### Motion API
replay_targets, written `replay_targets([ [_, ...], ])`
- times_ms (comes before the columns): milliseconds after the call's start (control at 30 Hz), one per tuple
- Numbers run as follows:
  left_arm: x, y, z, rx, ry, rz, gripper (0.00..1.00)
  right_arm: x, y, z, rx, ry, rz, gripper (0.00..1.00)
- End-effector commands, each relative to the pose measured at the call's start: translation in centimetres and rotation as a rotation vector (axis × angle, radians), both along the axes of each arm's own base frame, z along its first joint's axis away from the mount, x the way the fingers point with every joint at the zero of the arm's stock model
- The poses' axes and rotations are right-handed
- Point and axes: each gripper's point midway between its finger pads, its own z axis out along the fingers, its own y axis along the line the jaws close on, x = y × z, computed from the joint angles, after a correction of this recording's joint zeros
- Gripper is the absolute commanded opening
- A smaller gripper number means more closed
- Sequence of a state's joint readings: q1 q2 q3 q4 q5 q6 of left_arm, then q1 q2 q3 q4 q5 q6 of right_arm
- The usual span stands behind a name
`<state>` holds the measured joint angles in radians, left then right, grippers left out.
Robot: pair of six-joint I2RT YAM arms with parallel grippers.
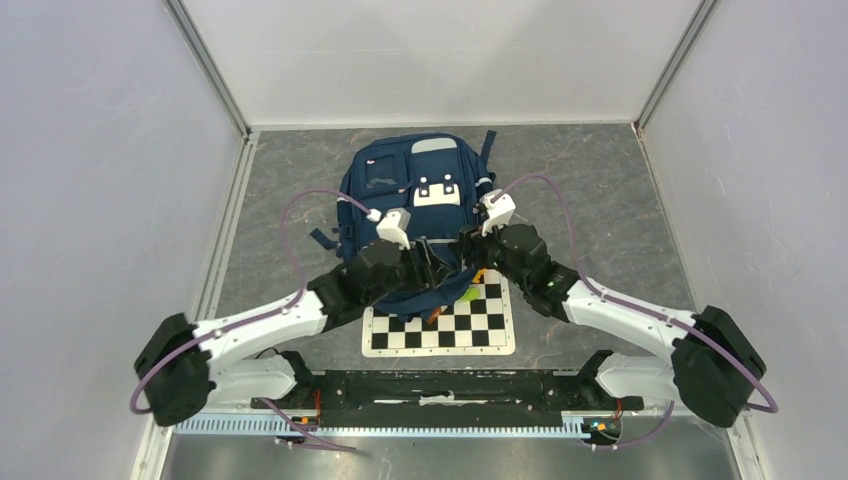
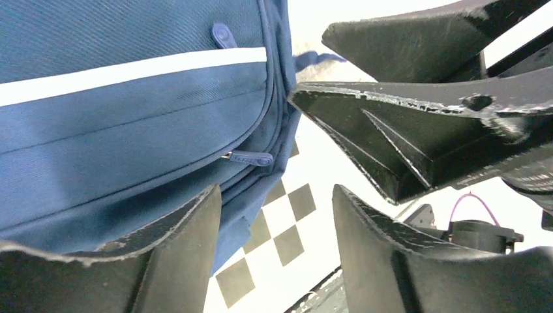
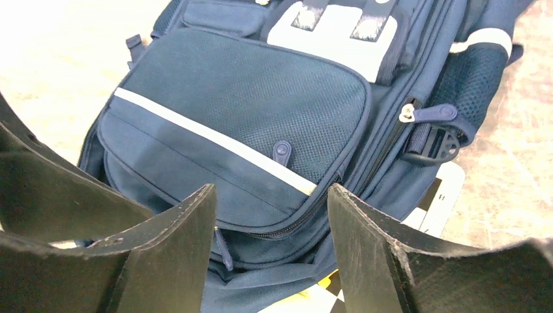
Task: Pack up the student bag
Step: Zip the student bag at the center of the board.
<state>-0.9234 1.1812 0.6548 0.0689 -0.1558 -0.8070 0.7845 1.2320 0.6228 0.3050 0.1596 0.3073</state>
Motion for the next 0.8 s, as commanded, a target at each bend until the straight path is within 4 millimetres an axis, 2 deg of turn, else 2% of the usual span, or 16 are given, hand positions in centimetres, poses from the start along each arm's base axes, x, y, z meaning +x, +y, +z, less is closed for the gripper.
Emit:
replay_targets([
  [0,-0.2,3.7,1.3,0.059,-0.063,0.075,0.71,-0.7,0.1,2.9,-0.010,-0.068,0.065,0.68],
  [133,-0.3,6.8,1.3,0.069,-0.045,0.138,0.76,-2.6,1.3,2.8,-0.020,-0.086,0.170,0.69],
  [300,0.9,9.7,0.5,-0.015,0.020,0.213,0.80,-3.9,3.7,1.6,-0.156,-0.103,0.262,0.70],
  [433,1.6,10.5,-0.1,-0.085,0.053,0.239,0.80,-3.6,4.3,0.0,-0.250,-0.069,0.239,0.66],
  [533,2.3,10.7,-0.7,-0.124,0.061,0.262,0.65,-3.2,3.9,-1.0,-0.274,-0.043,0.193,0.64],
  [567,2.5,10.6,-0.8,-0.145,0.067,0.266,0.64,-3.2,3.7,-1.3,-0.281,-0.031,0.182,0.63],
  [767,3.6,11.2,-1.9,-0.178,0.094,0.314,0.70,-3.1,3.0,-2.7,-0.296,0.011,0.139,0.61],
])
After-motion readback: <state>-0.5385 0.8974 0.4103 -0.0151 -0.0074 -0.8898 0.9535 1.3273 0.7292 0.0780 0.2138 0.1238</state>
